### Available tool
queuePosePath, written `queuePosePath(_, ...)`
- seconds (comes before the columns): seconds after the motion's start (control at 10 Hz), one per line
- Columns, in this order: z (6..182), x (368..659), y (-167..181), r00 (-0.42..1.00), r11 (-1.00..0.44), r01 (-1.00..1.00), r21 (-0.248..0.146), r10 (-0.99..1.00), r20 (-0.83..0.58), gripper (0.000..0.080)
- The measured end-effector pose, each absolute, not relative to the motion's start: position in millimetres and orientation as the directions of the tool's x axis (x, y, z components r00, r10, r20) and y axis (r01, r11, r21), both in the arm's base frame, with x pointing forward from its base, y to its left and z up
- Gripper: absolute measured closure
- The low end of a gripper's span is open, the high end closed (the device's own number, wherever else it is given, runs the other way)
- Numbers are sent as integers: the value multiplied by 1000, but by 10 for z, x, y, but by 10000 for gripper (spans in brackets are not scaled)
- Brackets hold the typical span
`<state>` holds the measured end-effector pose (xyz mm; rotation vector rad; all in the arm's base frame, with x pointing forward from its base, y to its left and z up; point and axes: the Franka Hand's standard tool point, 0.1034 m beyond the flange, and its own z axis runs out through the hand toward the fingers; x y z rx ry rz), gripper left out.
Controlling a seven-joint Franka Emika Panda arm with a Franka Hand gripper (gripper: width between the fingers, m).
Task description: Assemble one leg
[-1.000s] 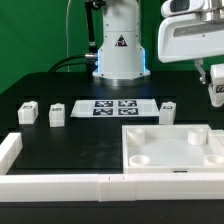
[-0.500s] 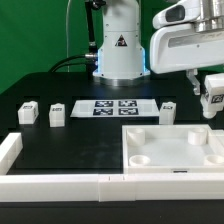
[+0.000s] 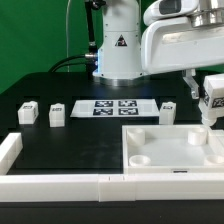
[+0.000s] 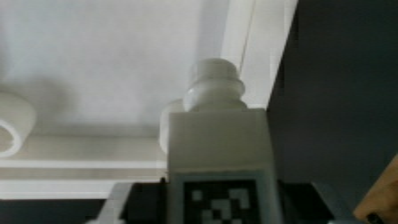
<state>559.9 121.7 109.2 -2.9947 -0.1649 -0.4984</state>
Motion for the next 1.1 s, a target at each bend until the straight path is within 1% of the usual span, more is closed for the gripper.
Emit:
queuePosePath(0.1,1084,5593,1217,942,-989,123,-82,90,324,509)
queuePosePath(0.2,1106,5626,1213,927,-989,122,-80,85,365,509)
queuePosePath(0.3,1064,5632,1203,919,-989,131,-75,93,382,509)
queuePosePath(0.4,995,5738,1195,918,-985,158,-65,123,376,509)
queuePosePath(0.5,971,5904,1195,910,-983,174,-58,139,390,509)
queuePosePath(0.8,943,6218,1242,905,-981,184,-61,145,401,509)
queuePosePath(1.0,938,6249,1239,897,-981,184,-58,143,419,509)
queuePosePath(1.1,949,6264,1227,879,-982,181,-52,138,456,509)
